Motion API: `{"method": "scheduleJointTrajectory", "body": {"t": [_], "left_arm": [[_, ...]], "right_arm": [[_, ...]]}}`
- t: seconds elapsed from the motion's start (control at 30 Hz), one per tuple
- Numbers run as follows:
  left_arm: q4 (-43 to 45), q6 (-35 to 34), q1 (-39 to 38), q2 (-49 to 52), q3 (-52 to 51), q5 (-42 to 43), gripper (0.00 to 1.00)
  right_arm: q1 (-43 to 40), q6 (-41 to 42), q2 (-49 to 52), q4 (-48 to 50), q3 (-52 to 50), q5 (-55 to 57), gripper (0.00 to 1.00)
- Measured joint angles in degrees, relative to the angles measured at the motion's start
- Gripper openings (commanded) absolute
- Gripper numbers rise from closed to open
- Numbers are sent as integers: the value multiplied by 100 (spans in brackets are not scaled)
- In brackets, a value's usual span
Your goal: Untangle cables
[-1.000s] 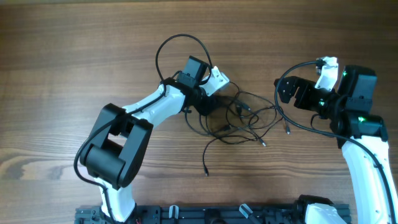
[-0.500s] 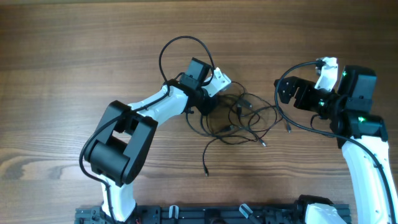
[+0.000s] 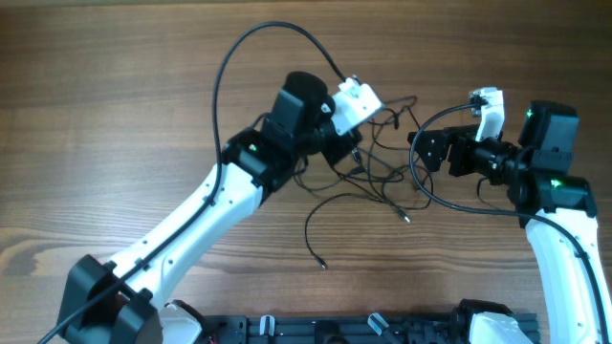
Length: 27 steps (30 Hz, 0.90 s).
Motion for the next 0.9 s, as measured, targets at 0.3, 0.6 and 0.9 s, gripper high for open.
{"method": "scheduleJointTrajectory", "body": {"t": [0.3,0.6,0.9], "left_arm": [[24,-17,-713,-380,0,0,4],[-105,-17,-962,-1174,0,20,4],[85,-20,-962,-1174,0,251,4]], "right_arm": [[0,83,0,50,0,470,100],[0,306,0,662,0,632,100],[0,-173,0,807,0,-872,4]]}}
